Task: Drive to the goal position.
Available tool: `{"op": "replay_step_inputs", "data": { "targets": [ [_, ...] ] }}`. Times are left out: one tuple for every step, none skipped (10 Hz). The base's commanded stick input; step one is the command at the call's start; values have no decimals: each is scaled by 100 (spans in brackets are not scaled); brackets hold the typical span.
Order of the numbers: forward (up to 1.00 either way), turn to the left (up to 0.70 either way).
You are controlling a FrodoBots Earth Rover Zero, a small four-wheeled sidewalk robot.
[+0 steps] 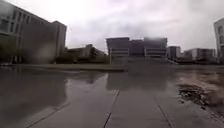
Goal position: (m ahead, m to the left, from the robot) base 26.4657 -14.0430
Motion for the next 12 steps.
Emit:
{"op": "replay_step_inputs", "data": {
  "targets": [
    [70,0],
    [70,0],
    [70,0],
    [70,0],
    [70,-5],
    [70,-21],
    [70,-32],
    [70,-35],
    [70,-35],
    [70,-28],
    [70,-4],
    [70,0]
  ]
}}
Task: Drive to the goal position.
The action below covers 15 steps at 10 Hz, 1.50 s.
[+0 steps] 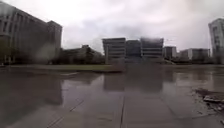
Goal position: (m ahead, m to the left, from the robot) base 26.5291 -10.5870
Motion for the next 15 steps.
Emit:
{"op": "replay_step_inputs", "data": {
  "targets": [
    [70,0],
    [70,0],
    [70,0],
    [70,0],
    [70,0],
    [70,0],
    [70,0],
    [70,-25],
    [70,-34],
    [70,-34],
    [70,-21],
    [70,0],
    [70,0],
    [70,0],
    [70,0]
  ]
}}
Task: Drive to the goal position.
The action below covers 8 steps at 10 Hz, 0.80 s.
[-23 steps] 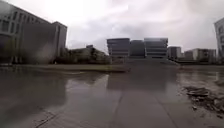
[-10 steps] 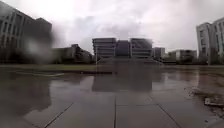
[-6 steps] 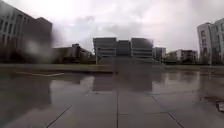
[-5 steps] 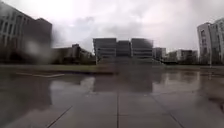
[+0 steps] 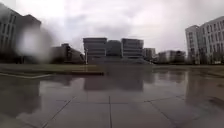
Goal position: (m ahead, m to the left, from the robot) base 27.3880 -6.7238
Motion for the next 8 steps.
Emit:
{"op": "replay_step_inputs", "data": {
  "targets": [
    [70,0],
    [70,0],
    [70,0],
    [70,-1],
    [70,-14],
    [70,-27],
    [70,-33],
    [70,-33]
  ]
}}
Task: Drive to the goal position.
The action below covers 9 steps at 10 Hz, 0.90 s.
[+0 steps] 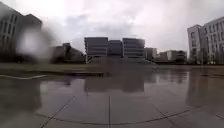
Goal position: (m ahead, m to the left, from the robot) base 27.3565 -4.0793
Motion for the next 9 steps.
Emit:
{"op": "replay_step_inputs", "data": {
  "targets": [
    [70,-33],
    [70,-33],
    [70,-24],
    [70,-5],
    [70,0],
    [70,0],
    [70,0],
    [70,0],
    [70,0]
  ]
}}
